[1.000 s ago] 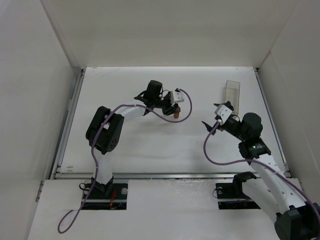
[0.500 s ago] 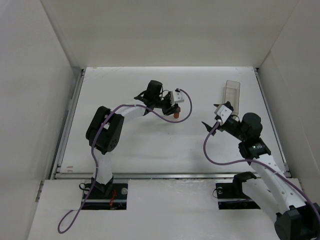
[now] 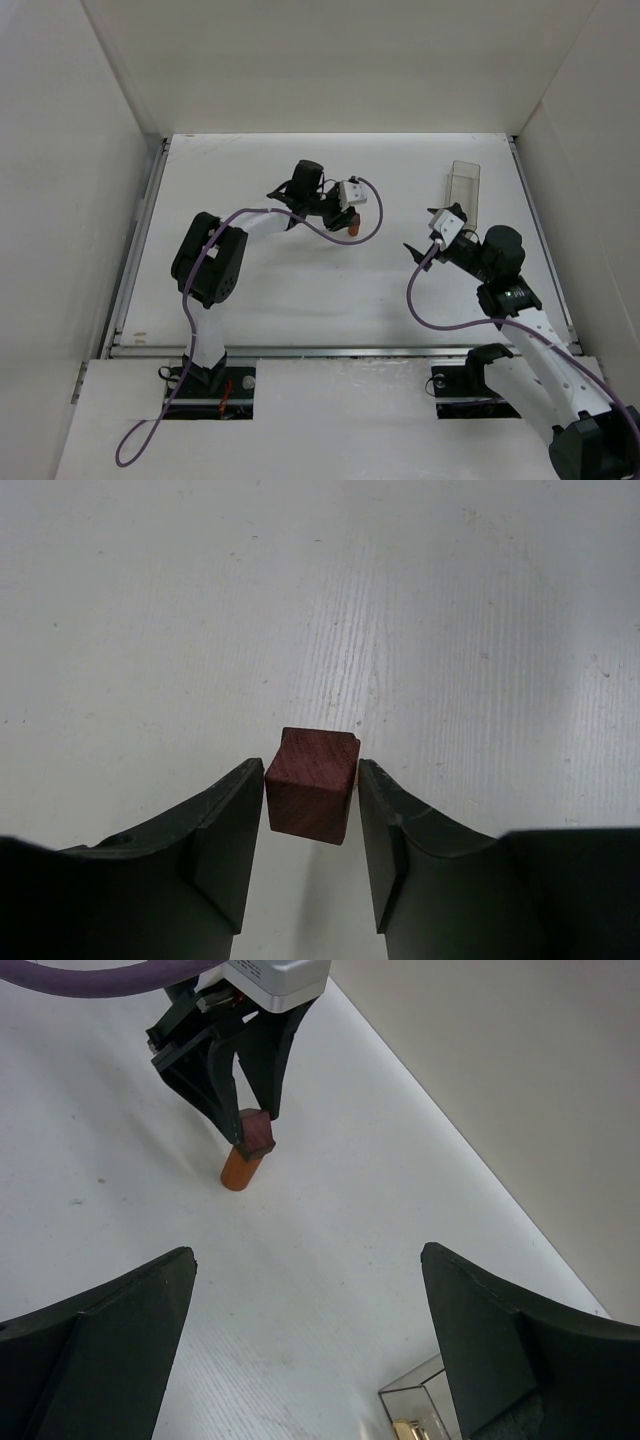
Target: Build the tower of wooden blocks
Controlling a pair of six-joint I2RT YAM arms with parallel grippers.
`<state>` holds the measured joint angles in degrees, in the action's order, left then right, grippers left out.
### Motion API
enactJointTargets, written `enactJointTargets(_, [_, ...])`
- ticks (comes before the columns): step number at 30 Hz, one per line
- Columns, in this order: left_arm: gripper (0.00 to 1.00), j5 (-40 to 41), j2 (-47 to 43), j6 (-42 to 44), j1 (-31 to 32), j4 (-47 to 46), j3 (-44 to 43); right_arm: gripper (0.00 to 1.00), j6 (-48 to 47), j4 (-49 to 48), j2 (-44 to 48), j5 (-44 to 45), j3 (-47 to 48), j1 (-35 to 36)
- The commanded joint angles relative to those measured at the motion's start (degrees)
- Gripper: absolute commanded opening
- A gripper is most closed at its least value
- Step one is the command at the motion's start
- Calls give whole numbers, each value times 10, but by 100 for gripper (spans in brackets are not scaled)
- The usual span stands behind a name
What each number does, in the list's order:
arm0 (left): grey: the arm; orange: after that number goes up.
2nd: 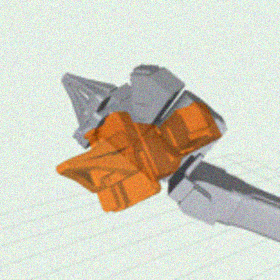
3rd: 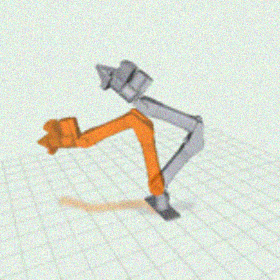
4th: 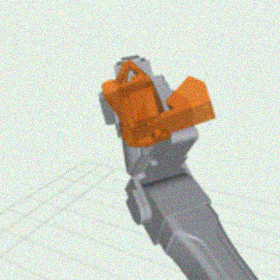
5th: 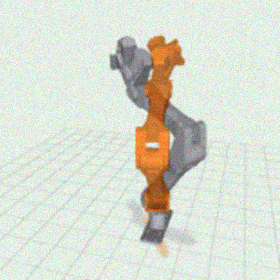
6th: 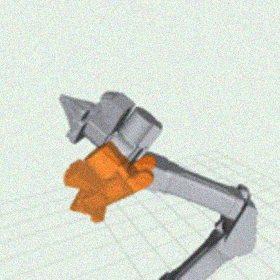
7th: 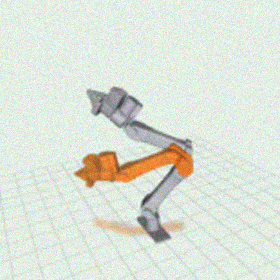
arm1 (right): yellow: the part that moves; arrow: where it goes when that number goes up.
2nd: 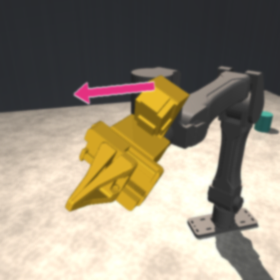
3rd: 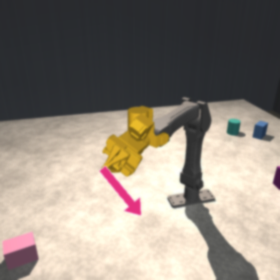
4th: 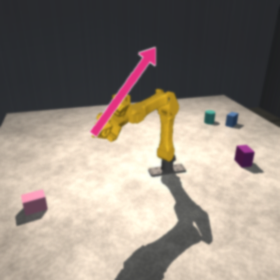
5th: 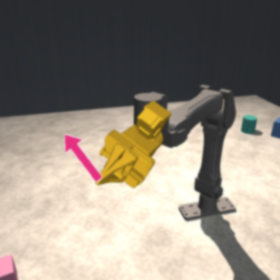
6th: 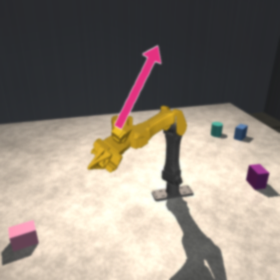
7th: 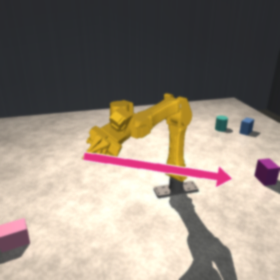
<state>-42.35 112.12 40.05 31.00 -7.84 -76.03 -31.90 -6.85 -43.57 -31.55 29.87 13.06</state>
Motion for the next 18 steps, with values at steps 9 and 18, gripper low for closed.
enactJointTargets(9, [43,-14,3,8,-3,4,-28,100,3,-4,2,-11,12,-5])
enactJointTargets(18, [49,-14,3,-3,-3,10,-39,100,3,-4,2,-11,17,-5])
